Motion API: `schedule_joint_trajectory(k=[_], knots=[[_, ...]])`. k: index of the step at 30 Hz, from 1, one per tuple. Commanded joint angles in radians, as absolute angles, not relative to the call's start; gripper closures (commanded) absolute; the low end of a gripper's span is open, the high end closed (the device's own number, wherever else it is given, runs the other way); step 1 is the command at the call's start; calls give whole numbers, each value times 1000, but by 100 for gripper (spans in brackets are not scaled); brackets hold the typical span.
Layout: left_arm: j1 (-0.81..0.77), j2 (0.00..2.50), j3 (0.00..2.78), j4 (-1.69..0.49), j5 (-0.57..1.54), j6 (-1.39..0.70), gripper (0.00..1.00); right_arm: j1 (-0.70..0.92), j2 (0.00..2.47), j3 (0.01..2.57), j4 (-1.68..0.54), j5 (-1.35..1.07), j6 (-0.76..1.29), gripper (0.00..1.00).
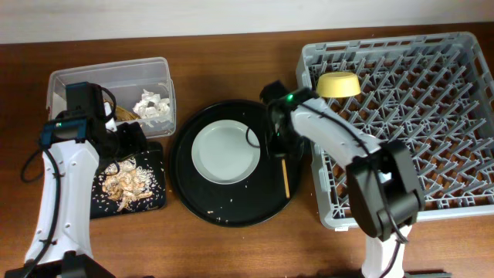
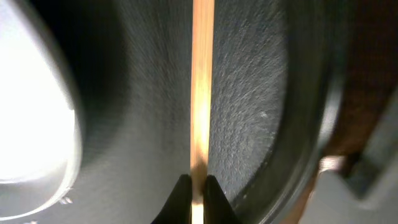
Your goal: Sort waste into correct bins and load items into the dishwasher rack
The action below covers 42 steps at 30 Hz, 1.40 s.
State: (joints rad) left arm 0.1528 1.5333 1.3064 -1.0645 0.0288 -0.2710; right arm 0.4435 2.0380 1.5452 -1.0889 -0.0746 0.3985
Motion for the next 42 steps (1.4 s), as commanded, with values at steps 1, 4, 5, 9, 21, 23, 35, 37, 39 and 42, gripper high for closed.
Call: schedule_joint_trajectory(k=[1,4,5,9,21,23,35,37,39,42], knots=[[151,1522,1308,-1063,29,-276,13,385,1873,1695,-1174,-63,239,96],[151,1522,1308,-1063,29,-276,13,274,1821,1684,-1262,38,179,96],[151,1522,1308,-1063,29,-276,13,246,1835,1653,-1264,38,159,96],[151,1522,1308,-1063,30,-276,13,188,1859,1445,-1143,42,136,95],[151,1522,1308,-1063,29,-276,13,417,2027,1696,-1110,-235,174,36],[151,1522,1308,-1063,29,-276,13,476,2147,1696,-1102,-231,202,40],[151,1522,1308,-1063,30,-276,13,507,2231,1618,-999,-228,327,94],[151,1522,1308,-1064,30,-276,13,477,2212,1657,-1041,-222,310,96],[151,1522,1308,-1064,30,-276,13,425,2151,1735,-1125,-125,292,96],[151,1522,1308,-1063,30,-276,13,344,1975,1802,-1221,29,235,96]])
